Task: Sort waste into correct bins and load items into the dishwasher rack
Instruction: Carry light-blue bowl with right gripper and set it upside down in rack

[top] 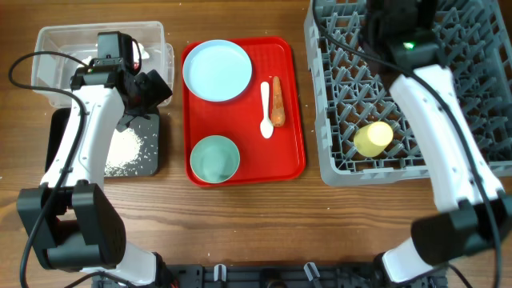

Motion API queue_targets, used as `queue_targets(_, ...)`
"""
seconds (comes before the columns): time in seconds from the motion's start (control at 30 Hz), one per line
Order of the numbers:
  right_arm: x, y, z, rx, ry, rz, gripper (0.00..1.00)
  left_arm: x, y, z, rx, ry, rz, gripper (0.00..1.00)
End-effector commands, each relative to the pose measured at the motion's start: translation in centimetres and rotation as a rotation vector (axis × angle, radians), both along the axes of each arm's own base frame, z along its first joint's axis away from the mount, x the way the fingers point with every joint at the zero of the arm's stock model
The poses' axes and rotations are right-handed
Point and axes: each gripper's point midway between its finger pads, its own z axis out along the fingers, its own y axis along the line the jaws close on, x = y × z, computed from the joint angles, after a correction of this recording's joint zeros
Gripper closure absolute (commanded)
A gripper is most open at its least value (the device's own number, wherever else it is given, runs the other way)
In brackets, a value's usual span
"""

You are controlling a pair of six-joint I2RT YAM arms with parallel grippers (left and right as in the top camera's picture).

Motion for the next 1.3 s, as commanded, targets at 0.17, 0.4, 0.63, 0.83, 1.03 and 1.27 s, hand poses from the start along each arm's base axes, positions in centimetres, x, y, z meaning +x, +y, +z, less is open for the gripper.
queue_targets(0.17, 5.8, 0.3, -7.7, -0.597, 0.448, -0.019, 0.96, 0.2, 0.5, 0.9, 0.015, -0.025, 0.015, 0.00)
queue_targets(0.4, 8.8, 3.2, -12.0, -0.614, 0.438, 0.084, 0.96, 0.2, 0.5, 0.9, 0.015, -0.025, 0.015, 0.00)
queue_targets(0.63, 9.6, 4.0, -14.6, -0.592, 0.439, 0.117, 0.96, 0.2, 0.5, 0.9, 0.015, -0.025, 0.015, 0.00)
queue_targets(0.83, 10.1, 5.2, -16.3, -0.547, 0.417, 0.156, 0.96, 0.2, 0.5, 0.9, 0.015, -0.025, 0.015, 0.00)
queue_targets(1.03, 9.7, 7.6, -18.2, -0.519, 0.457, 0.243, 0.82, 0.2, 0.5, 0.9, 0.015, -0.025, 0.015, 0.00)
queue_targets(1.27, 9.1, 8.5, -18.3, -0.532, 0.468, 0.236, 0.09, 0.2, 0.5, 0.9, 0.015, -0.025, 0.015, 0.00)
